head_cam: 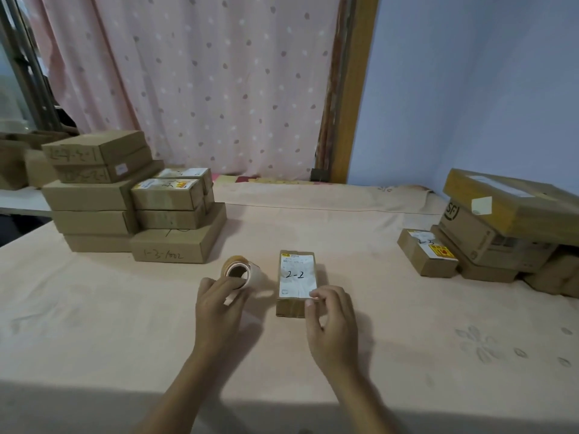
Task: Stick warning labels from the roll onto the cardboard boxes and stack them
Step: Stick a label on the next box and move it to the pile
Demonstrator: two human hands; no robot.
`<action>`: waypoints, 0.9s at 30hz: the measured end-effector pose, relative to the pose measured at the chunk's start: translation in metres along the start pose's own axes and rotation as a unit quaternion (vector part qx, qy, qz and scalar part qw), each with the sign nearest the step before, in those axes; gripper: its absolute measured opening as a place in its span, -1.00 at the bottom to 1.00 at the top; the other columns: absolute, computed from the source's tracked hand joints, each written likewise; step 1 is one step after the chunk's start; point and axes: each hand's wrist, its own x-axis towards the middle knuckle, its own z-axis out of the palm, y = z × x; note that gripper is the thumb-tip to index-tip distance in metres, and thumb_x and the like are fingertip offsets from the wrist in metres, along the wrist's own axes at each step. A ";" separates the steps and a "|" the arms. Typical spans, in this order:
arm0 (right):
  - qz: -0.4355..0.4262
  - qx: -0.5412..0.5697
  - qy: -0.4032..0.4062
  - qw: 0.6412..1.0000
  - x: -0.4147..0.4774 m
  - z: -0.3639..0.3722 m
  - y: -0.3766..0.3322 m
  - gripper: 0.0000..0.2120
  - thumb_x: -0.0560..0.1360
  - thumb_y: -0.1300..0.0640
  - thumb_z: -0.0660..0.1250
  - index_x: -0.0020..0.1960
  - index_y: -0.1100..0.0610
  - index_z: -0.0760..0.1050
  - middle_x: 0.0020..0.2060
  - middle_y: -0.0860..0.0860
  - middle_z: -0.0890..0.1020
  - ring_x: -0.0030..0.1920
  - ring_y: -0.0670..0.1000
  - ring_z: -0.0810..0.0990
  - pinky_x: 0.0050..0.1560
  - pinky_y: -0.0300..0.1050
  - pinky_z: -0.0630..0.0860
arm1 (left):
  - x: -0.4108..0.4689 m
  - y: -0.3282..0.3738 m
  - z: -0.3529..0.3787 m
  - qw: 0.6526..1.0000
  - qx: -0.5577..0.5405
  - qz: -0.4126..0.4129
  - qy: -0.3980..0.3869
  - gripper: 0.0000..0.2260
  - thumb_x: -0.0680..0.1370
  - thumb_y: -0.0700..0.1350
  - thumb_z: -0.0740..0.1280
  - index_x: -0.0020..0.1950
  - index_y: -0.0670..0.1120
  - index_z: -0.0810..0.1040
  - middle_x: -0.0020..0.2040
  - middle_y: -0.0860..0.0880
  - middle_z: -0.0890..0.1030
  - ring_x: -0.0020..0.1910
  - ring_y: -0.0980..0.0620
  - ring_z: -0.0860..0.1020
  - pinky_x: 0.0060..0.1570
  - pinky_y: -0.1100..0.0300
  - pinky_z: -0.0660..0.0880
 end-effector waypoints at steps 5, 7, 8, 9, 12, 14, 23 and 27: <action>0.070 0.076 -0.068 0.992 0.015 0.011 -0.038 -0.80 0.58 -0.07 0.30 0.13 0.00 0.57 0.01 -0.22 0.60 -0.01 -0.19 0.56 -0.07 -0.41 0.45 | -0.001 0.019 0.003 0.979 -0.179 -0.097 -0.003 -0.70 0.44 -0.28 0.54 -0.09 0.15 0.72 -0.16 0.21 0.64 -0.13 0.08 0.45 -0.12 0.37 0.37; 0.191 0.142 -0.133 0.962 0.032 0.013 -0.053 -0.84 0.62 -0.10 0.32 0.13 -0.07 0.56 -0.06 -0.25 0.63 -0.10 -0.17 0.60 -0.07 -0.33 0.48 | -0.001 0.019 0.005 0.969 -0.224 -0.102 -0.025 -0.70 0.44 -0.31 0.53 -0.09 0.13 0.73 -0.21 0.14 0.65 -0.19 0.02 0.41 -0.15 0.28 0.37; 0.249 0.196 -0.163 0.934 0.040 0.012 -0.059 -0.85 0.64 -0.09 0.32 0.11 -0.05 0.57 -0.15 -0.21 0.65 -0.19 -0.16 0.61 -0.11 -0.27 0.51 | -0.001 0.020 0.006 0.962 -0.246 -0.108 -0.037 -0.70 0.44 -0.32 0.53 -0.10 0.11 0.74 -0.22 0.10 0.64 -0.20 -0.01 0.39 -0.16 0.24 0.37; 0.294 0.248 -0.185 0.904 0.046 0.012 -0.063 -0.85 0.64 -0.06 0.33 0.09 0.00 0.57 -0.26 -0.14 0.65 -0.28 -0.11 0.59 -0.20 -0.22 0.51 | -0.001 0.022 0.006 0.956 -0.267 -0.110 -0.047 -0.71 0.43 -0.33 0.53 -0.10 0.08 0.74 -0.22 0.06 0.64 -0.21 -0.04 0.39 -0.16 0.22 0.37; 0.320 0.294 -0.179 0.883 0.052 0.014 -0.061 -0.89 0.61 0.12 0.40 0.12 0.06 0.53 -0.28 -0.04 0.68 -0.42 -0.05 0.50 -0.37 -0.24 0.45 | 0.001 0.025 0.007 0.956 -0.267 -0.097 -0.075 -0.81 0.42 -0.22 0.55 -0.08 0.06 0.75 -0.17 -0.03 0.66 -0.19 -0.05 0.42 -0.14 0.23 0.39; 0.317 0.287 -0.158 0.890 0.049 0.015 -0.055 -0.84 0.59 0.17 0.43 0.13 0.04 0.52 -0.16 0.03 0.73 -0.39 -0.07 0.52 -0.33 -0.24 0.47 | 0.002 0.024 0.008 0.959 -0.244 -0.100 -0.100 -0.84 0.39 -0.13 0.51 -0.07 0.09 0.74 -0.17 0.02 0.65 -0.19 0.00 0.42 -0.15 0.26 0.38; 0.248 0.279 -0.181 0.910 0.040 0.018 -0.050 -0.76 0.54 0.22 0.48 0.08 -0.08 0.56 -0.06 -0.05 0.70 -0.19 -0.04 0.67 -0.22 -0.13 0.58 | 0.003 0.015 0.007 0.945 -0.279 -0.147 -0.091 -0.88 0.47 -0.08 0.52 -0.01 -0.02 0.76 -0.15 -0.24 0.58 -0.09 -0.33 0.48 -0.07 0.04 0.41; 0.096 0.041 -0.159 0.982 0.038 0.015 -0.043 -0.81 0.52 -0.04 0.48 0.12 -0.16 0.60 0.09 -0.23 0.54 0.05 -0.19 0.57 -0.09 -0.38 0.46 | 0.001 0.017 0.005 0.952 -0.270 -0.130 -0.070 -0.86 0.43 -0.16 0.58 -0.13 0.09 0.76 -0.28 0.04 0.59 -0.15 -0.09 0.42 -0.12 0.24 0.37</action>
